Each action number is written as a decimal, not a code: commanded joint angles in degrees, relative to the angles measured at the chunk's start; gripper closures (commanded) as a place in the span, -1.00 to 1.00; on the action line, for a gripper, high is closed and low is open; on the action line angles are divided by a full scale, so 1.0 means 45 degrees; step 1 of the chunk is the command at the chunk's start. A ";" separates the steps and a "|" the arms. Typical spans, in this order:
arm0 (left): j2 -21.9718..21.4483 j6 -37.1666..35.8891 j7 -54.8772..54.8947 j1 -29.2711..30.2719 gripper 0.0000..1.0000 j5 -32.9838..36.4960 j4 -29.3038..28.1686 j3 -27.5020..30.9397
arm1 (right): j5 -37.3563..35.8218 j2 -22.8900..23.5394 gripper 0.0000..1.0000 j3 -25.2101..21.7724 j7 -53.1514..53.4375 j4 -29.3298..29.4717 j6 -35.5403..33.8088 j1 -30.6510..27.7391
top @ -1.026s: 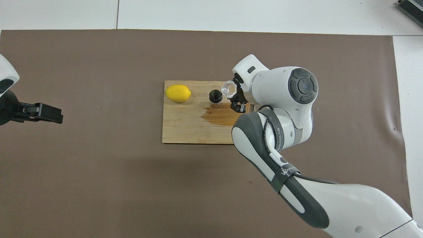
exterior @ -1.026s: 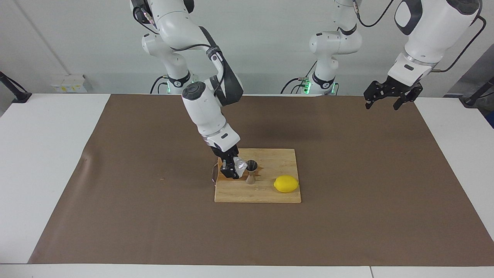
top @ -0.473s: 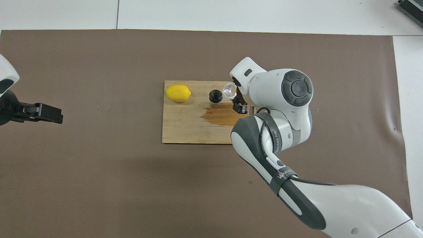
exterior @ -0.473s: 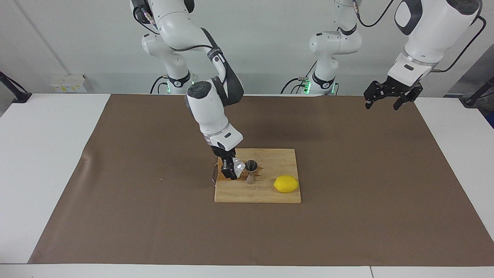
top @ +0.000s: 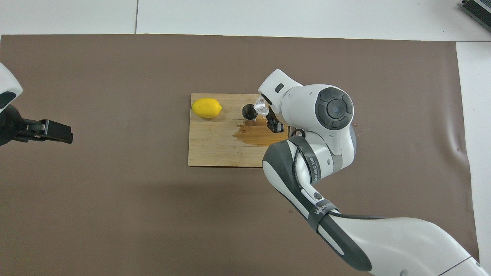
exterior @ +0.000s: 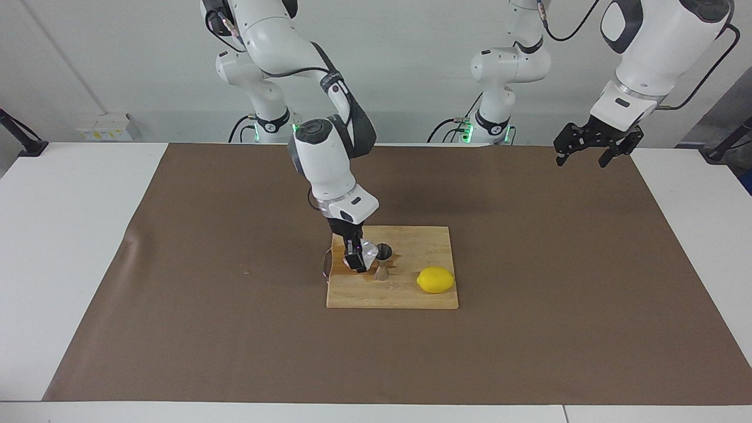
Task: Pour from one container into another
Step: 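Tilt the glass cup with the right gripper to pour into the metal cup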
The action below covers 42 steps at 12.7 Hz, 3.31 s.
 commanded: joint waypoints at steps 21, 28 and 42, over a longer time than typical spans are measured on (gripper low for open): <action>-0.0509 -0.0736 0.0089 0.0008 -1.00 0.0126 0.0116 0.0024 | -0.0519 -0.0031 0.29 0.0043 0.0408 -0.0175 0.0435 -0.0049; -0.0509 -0.0736 0.0089 0.0008 -1.00 0.0145 0.0116 0.0024 | 0.0511 -0.0031 0.29 0.0063 0.0311 -0.0253 0.0455 -0.0225; -0.0509 -0.0736 0.0089 0.0008 -1.00 0.0145 0.0116 0.0024 | 0.2916 -0.0148 0.29 0.0063 -0.1171 -0.0253 0.0455 -0.0342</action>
